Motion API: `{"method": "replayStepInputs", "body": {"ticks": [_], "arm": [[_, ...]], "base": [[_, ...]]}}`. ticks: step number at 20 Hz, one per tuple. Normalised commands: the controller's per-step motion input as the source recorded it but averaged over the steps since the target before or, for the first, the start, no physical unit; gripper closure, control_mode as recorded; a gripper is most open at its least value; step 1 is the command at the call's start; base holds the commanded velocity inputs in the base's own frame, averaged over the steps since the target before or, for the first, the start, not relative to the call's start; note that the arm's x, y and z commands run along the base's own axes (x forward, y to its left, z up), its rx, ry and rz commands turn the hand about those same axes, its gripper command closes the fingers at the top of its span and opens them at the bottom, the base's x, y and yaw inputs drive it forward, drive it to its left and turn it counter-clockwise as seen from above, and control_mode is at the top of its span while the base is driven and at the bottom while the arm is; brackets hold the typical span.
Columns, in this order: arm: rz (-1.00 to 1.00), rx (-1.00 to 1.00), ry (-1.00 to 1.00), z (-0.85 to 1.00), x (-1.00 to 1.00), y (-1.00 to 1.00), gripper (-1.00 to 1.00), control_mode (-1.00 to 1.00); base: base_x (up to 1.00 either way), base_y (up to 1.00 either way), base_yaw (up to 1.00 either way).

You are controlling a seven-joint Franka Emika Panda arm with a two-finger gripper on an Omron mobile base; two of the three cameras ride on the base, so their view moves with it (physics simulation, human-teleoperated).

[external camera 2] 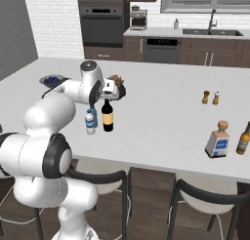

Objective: Move the plastic bottles in the middle to the plastics group, and the glass bottles in the middle to the glass group.

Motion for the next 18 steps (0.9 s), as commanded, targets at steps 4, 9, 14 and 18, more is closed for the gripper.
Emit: {"method": "replayStepInputs", "body": {"ticks": [4,9,14,18], "arm": [[-0.03,0.00,0.01,-0.51,0.22,0.00,-1.00,-1.00],[0.00,0.00,0.02,-0.37,0.11,0.01,-1.00,-1.00],[0.00,0.00,0.02,-0.05,0.19,0.00,-1.00,-1.00],[0.00,0.02,0.00,0.00,0.26,0.00,-1.00,-1.00]], "base": [[0.00,0.00,0.00],[0.00,0.00,0.00],[0.00,0.00,0.00],[0.00,0.00,0.00]]}}
